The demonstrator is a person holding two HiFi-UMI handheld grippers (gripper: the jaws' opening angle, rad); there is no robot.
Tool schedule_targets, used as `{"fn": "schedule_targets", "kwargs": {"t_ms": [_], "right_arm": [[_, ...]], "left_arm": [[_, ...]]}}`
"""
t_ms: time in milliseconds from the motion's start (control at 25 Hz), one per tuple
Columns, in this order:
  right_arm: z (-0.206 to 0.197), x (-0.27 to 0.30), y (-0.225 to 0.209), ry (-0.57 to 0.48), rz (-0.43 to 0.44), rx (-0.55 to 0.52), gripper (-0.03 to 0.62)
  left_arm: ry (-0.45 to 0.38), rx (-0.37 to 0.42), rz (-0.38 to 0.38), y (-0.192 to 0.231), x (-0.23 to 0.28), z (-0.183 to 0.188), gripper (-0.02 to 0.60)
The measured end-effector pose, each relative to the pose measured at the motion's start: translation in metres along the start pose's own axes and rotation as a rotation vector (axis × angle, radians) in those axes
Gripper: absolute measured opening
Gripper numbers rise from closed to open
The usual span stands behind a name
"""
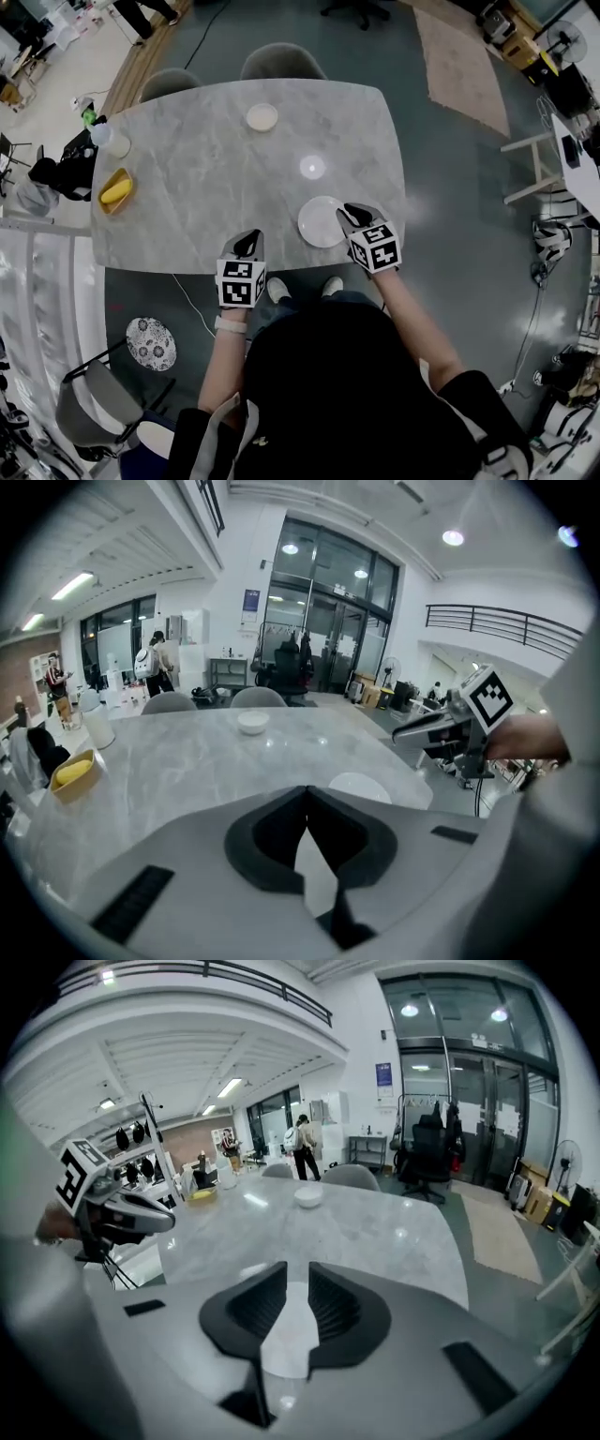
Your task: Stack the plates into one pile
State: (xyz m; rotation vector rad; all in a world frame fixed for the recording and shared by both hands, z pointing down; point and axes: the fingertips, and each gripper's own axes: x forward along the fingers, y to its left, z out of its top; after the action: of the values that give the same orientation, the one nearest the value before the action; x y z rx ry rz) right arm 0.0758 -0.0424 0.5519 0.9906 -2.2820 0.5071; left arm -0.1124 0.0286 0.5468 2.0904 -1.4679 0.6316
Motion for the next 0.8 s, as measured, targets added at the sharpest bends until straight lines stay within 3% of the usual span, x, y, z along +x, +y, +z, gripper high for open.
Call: {"fn": "schedule_targets", "kwargs": {"t_ms": [280,480,800], "right_arm": [[0.044,-0.056,0.001,-0.141,0.009,0.002,0.035],[0.07,-0.095,0.0,-0.244,0.011,0.0,0.032],[0.1,-0.152,0.002,-0.381,-0.017,-0.018,0.031]], "left_arm": [[-0.183,0.072,-0.08,-0.032,-0.011,0.065,0.008],[-0.254,0.148,-0.135,-0.059,-0.023,0.109,0.008],[-0.384,0.177,-0.194,-0.086,-0.048,0.16,0.008]]}}
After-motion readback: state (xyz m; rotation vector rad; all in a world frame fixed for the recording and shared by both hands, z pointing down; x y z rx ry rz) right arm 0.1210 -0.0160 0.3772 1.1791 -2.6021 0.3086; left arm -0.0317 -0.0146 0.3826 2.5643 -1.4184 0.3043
